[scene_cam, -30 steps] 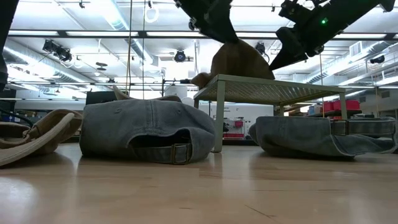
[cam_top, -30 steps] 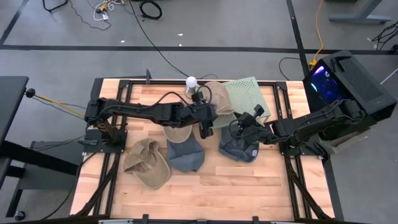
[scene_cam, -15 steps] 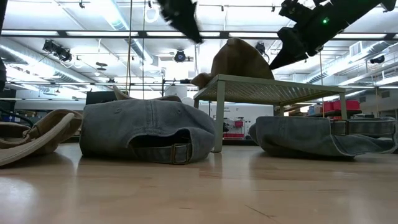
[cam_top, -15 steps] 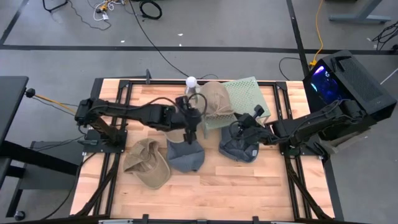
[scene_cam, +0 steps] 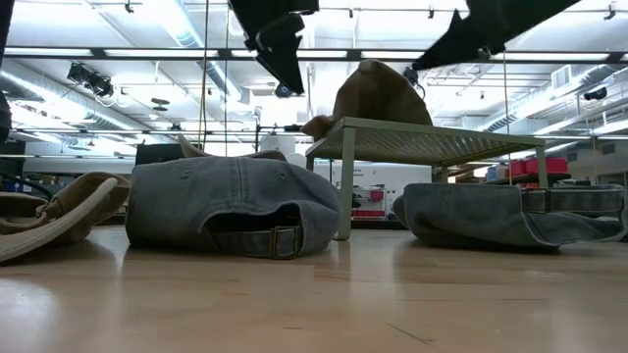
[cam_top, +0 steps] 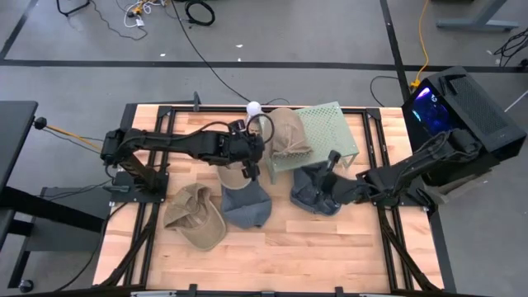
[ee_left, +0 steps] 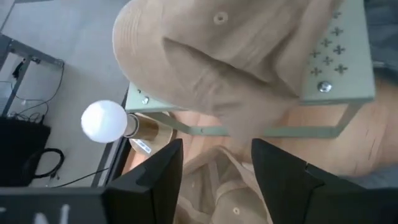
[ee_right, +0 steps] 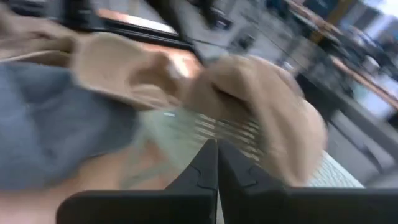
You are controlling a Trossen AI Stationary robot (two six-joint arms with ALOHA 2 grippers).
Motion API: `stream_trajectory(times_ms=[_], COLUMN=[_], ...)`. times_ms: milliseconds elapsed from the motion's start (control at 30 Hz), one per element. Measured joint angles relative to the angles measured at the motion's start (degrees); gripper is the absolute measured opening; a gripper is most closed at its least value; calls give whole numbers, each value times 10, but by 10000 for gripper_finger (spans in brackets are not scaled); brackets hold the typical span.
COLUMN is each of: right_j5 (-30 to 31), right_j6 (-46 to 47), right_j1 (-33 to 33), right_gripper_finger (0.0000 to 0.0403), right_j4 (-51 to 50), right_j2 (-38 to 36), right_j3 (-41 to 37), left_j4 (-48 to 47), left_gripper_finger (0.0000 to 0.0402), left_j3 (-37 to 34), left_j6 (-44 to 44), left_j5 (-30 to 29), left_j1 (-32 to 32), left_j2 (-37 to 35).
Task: Stack caps on shelf
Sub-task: Put the bottom right brown cap on the shelf
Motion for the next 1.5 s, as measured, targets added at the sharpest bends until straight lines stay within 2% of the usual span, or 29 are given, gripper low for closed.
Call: stream_trajectory(times_ms=[100,267,467,733,1067,1267,1500], right_j5=[5,-9,-13,-62,-83,-112,-8], right_j6=[-49,-87,-89,-62,-81,-86,-114], right_j1=[5,-27,-80,-142,-176,-179,-173], right_gripper_finger=[1,0,0,0,0,0,0], right_j4=[60,123,169,201,340,381,373], right_j2=[27,81,122,132,132,132,132], right_j3=[0,0,0,0,0,0,0], left_j4=[14,19,10,19,111,211,302], left_gripper_finger=[195,194,194,194,194,194,194], left_j3=[0,0,0,0,0,-1,0], left_j6=[-3,-28,-64,-99,-110,-61,-30], left_j5=[11,6,4,32,75,101,108], left_j1=[11,24,40,57,58,58,59], left_j2=[0,0,0,0,7,23,33])
